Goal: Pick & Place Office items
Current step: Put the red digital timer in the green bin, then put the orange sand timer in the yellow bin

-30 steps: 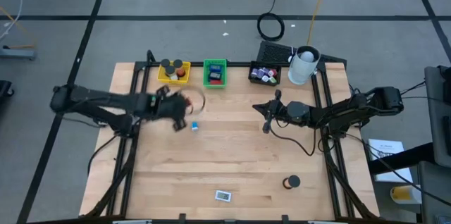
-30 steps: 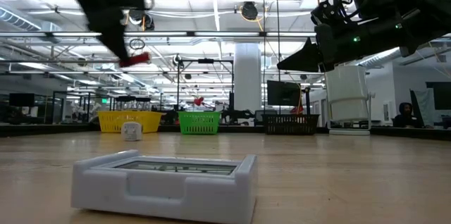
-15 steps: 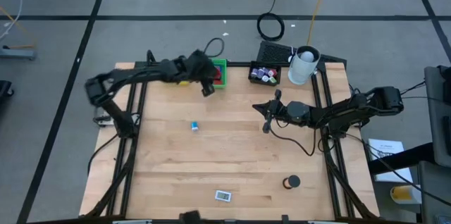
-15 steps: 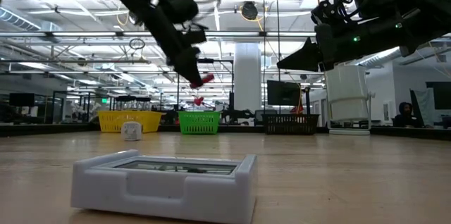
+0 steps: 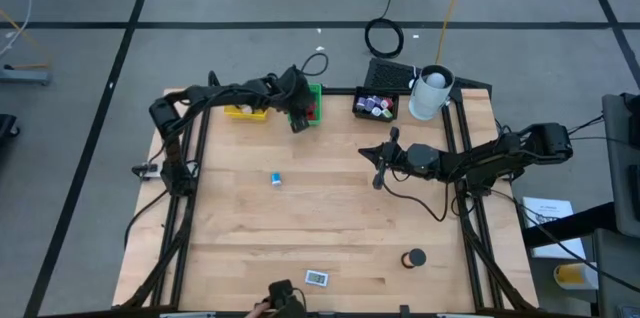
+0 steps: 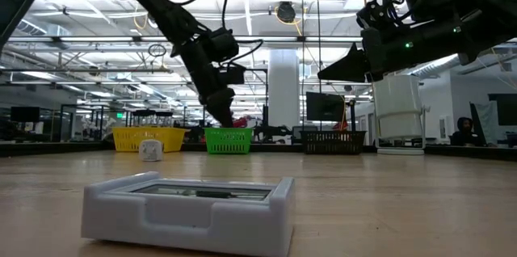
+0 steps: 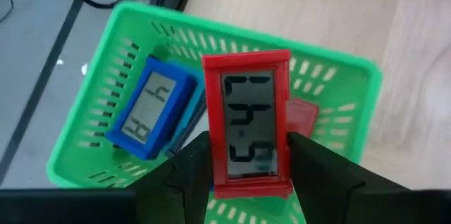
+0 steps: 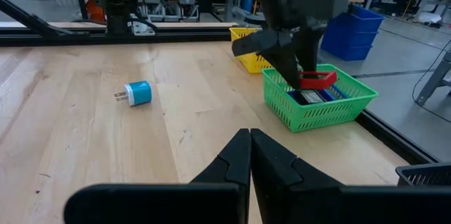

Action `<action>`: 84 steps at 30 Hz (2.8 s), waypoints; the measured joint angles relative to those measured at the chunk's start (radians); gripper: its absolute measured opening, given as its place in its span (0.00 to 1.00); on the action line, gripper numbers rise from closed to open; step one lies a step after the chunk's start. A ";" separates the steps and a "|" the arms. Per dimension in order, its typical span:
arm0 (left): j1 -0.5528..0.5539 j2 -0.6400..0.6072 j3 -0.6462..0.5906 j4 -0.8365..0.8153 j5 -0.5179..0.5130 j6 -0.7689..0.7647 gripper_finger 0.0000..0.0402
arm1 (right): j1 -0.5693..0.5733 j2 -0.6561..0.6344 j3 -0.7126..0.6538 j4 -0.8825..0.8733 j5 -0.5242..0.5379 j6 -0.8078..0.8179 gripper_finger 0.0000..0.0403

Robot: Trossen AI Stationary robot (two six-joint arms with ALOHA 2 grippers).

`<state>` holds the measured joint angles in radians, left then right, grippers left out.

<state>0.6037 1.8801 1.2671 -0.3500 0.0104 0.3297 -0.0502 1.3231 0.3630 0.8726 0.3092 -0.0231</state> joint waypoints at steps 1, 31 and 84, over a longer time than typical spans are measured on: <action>0.003 0.003 0.000 -0.002 0.003 -0.006 0.44 | 0.000 0.000 0.000 0.000 0.000 0.000 0.01; -0.046 -0.393 -0.362 0.332 0.210 -0.086 0.03 | 0.000 0.000 0.000 0.001 -0.052 0.042 0.01; -0.364 -0.495 -0.945 1.290 0.276 -0.231 0.08 | 0.645 -0.053 0.757 -2.030 0.107 1.205 0.11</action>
<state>0.2398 1.3849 0.3225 0.9402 0.2863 0.0983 0.5944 1.2697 1.1199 -1.1576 0.4160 1.1821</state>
